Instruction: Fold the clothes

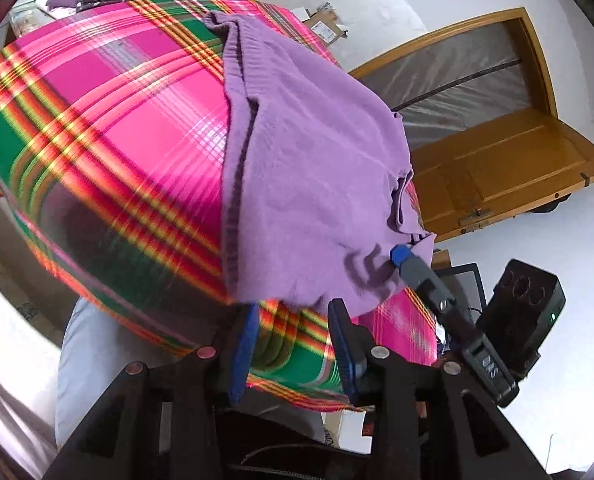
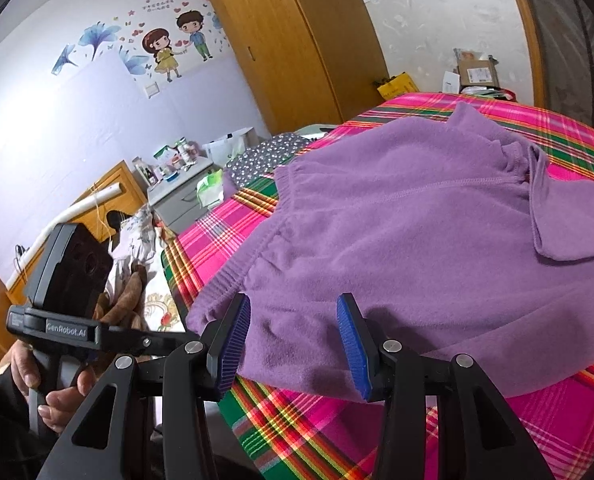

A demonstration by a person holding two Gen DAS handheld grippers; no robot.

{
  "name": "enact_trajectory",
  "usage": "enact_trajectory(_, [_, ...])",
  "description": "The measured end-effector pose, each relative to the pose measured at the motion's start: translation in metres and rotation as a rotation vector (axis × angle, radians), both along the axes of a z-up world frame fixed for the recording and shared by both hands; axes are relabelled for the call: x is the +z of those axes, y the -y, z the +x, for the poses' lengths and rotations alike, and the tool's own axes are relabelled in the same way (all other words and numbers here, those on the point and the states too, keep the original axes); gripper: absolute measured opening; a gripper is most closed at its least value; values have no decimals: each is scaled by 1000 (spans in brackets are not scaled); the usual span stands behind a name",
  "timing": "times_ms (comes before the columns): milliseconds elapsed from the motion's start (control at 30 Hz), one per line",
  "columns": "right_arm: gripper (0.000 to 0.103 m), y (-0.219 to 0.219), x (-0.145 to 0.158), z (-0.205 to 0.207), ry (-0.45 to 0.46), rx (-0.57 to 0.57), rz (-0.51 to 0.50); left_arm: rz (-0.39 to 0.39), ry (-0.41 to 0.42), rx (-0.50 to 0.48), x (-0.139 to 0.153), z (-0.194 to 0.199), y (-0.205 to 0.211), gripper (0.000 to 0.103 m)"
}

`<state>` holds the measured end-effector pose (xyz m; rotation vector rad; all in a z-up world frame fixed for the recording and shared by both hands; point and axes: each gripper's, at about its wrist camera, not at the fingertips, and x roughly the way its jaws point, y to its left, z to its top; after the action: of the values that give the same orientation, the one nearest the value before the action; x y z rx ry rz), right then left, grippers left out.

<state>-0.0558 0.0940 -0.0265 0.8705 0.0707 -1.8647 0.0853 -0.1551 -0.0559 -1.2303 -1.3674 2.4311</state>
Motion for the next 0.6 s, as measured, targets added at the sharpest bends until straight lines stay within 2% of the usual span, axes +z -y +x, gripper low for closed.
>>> enact_trajectory(400, [47,0,1,-4,-4,-34,10,48,-11,96,-4,-10,19,35])
enact_trajectory(467, [47,2,1,-6,-3,-33,15,46,-10,115,-7,-13,23,15])
enact_trajectory(500, [47,3,1,-6,-3,-33,18,38,-7,121,-9,-14,25,12])
enact_trajectory(600, [47,5,2,-7,-14,-33,27,-29,-8,126,-4,-12,29,9])
